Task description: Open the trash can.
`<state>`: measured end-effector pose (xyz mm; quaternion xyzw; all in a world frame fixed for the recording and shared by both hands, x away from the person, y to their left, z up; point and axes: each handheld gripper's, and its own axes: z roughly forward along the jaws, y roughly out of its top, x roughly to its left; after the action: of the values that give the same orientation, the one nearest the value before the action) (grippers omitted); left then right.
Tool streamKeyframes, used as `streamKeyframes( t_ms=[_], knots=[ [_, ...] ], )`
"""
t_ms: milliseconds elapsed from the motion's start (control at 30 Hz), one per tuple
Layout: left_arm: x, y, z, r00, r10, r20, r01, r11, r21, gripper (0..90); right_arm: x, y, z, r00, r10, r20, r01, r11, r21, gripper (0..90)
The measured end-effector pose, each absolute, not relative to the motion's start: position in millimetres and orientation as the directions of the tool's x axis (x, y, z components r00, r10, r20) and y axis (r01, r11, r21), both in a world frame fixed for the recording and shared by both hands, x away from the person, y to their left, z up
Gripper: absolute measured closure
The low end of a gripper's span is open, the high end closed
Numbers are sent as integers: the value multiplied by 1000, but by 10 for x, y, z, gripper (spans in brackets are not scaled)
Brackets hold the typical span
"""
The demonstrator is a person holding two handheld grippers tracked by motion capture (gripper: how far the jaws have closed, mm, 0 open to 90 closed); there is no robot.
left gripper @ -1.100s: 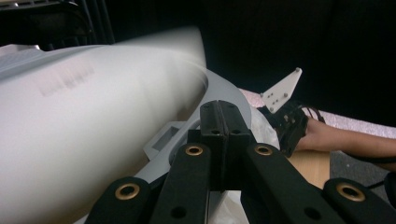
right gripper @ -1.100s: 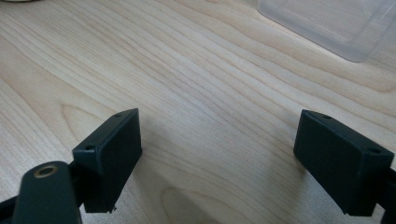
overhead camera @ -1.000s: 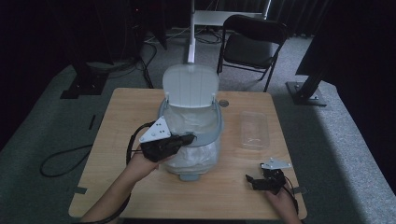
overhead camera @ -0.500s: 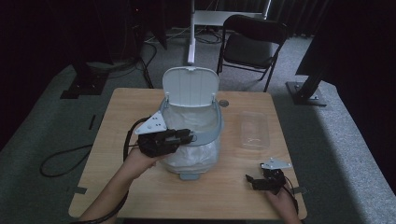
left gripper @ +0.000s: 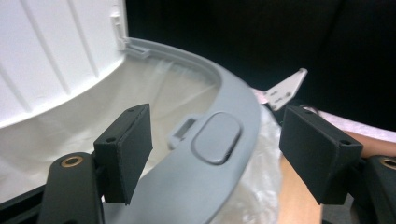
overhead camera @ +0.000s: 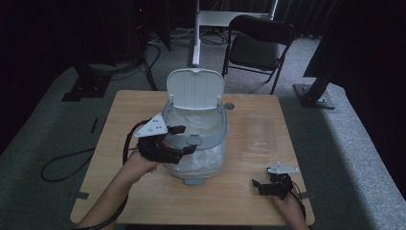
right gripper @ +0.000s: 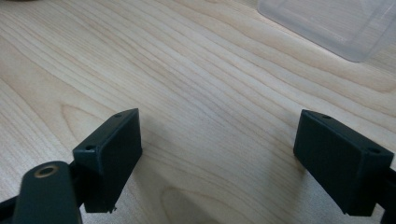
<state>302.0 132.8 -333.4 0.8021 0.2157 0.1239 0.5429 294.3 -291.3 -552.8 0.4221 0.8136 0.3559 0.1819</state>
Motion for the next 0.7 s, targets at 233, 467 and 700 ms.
streamKeyframes(
  t_ms=[233, 467, 700],
  knots=[
    [3002, 1412, -3336, 869, 494, -29, 212, -318, 924, 170, 2944, -2913, -5528, -577, 816, 4, 557, 390, 733, 146],
    [2977, 1486, -3349, 851, 525, -14, 220, -332, 917, 103, 2943, -2913, -5528, -576, 817, 5, 559, 389, 732, 146],
    [2971, 1564, -3372, 838, 546, -8, 226, -335, 915, 18, 2944, -2913, -5528, -575, 818, 6, 559, 388, 733, 146]
  ],
)
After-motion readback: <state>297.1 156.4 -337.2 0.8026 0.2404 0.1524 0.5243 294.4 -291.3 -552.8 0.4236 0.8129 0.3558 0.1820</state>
